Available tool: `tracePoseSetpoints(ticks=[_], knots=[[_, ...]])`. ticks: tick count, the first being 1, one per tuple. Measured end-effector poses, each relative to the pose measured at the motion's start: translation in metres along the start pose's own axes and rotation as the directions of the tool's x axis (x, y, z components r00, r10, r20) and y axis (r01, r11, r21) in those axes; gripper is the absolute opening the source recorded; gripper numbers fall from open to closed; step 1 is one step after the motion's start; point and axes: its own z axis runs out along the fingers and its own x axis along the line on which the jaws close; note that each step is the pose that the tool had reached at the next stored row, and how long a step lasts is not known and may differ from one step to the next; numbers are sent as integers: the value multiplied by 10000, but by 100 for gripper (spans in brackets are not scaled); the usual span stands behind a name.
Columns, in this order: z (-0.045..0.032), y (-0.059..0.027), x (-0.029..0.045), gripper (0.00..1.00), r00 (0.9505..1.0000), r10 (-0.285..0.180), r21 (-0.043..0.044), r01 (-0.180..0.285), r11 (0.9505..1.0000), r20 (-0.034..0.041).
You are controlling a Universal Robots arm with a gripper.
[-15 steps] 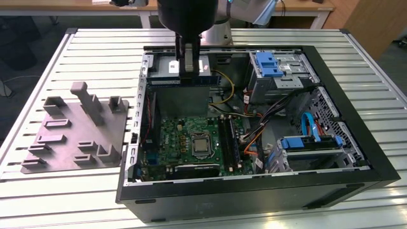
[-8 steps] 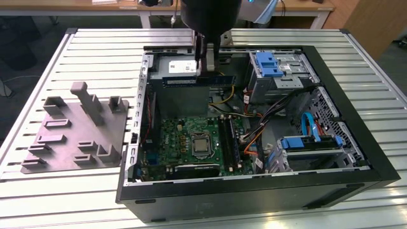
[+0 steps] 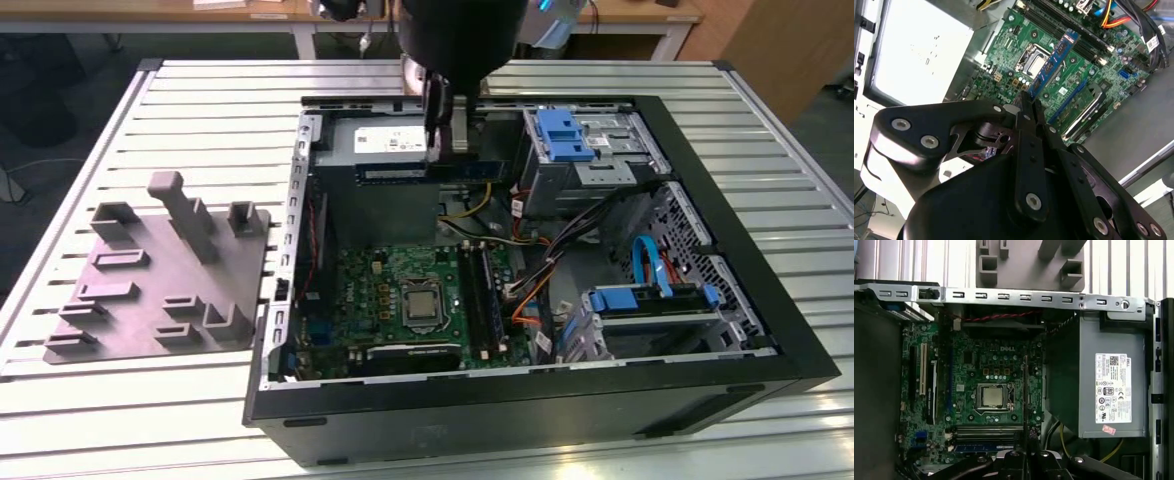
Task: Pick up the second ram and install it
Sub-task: 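Pick up the second ram and move it above second insertion slot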
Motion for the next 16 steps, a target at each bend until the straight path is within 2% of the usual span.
tracePoseSetpoints(ticks=[1, 8, 16], knots=[[35, -18, 4, 14, 10000, 5, 0, -5, 10000, 0], [155, -114, 22, 14, 10000, 16, 0, -16, 10000, 1], [222, -225, 37, 14, 10000, 16, 0, -16, 10000, 0]])
